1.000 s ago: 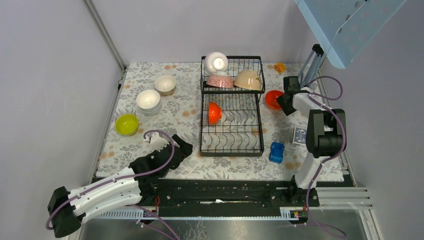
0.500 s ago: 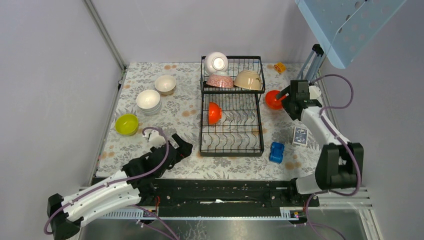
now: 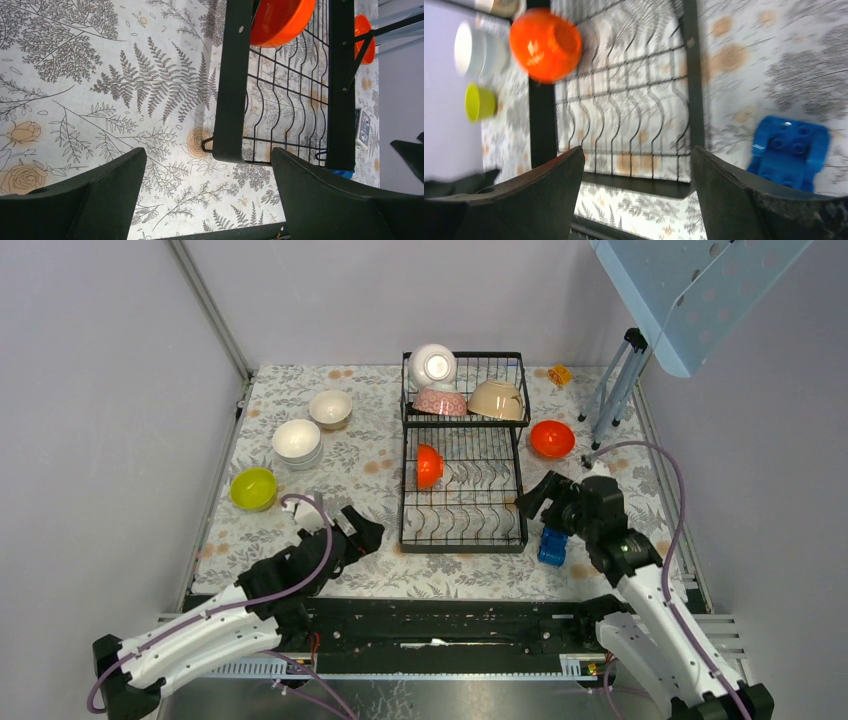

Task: Unload the bowls from the dish rack
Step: Pick up the bowl from the dish rack.

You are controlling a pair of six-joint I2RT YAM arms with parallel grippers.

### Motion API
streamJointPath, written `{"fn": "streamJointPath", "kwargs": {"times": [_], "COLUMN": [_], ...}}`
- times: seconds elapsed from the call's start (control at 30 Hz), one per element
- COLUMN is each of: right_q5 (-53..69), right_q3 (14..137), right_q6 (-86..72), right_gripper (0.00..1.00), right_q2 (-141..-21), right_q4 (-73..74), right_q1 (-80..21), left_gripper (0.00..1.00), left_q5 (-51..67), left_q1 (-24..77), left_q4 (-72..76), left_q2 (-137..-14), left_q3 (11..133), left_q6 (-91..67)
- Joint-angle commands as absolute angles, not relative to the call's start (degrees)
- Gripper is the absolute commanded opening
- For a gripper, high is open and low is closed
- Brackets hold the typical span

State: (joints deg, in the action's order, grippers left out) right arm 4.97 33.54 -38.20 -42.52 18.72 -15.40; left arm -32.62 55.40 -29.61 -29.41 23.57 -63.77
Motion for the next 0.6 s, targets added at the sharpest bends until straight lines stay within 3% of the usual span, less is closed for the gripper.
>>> {"fn": "streamJointPath", "kwargs": {"times": [0.0,0.13,0.27,0.4,0.5,0.57], "right_q5": [17.35,11.70,-5.93,-17.08,-24.57,-27.51], "right_q3": [30.06,30.98,34.36,36.32,38.46,40.07], "right_q6": [-31.89,-28.15,-25.26,-24.31,-22.46,-20.57], "right_gripper": [0.84,0.84,0.86,0.87,0.99,1.00], "right_q2": [-37.25,-42.14,-50.28,-58.37,-65.43,-71.45], "right_q4": [12.68,8.44,3.88,-5.45,-11.46,-15.69], "right_q1": [-22.91,-36.16,-48.44,-53.52,-56.61,-57.76], "left_gripper": [0.99,0.99,0.99,0.99,0.99,0.99], "left_q5": [-33.15,-32.30,-32.84,-33.57,-33.21,-33.09], "left_q1": [55.24,55.28,55.22,55.29,55.21,55.27], "left_q4": [-23.36,-20.19,-21.81,-23.19,-22.55,-22.54], "left_q2": [-28.89,-29.44,-30.39,-31.15,-31.44,-31.85], "left_q3": [24.70,24.25,24.35,23.90,23.45,23.34], "left_q6": [-59.62,-57.59,-58.72,-60.24,-60.47,-60.83]}}
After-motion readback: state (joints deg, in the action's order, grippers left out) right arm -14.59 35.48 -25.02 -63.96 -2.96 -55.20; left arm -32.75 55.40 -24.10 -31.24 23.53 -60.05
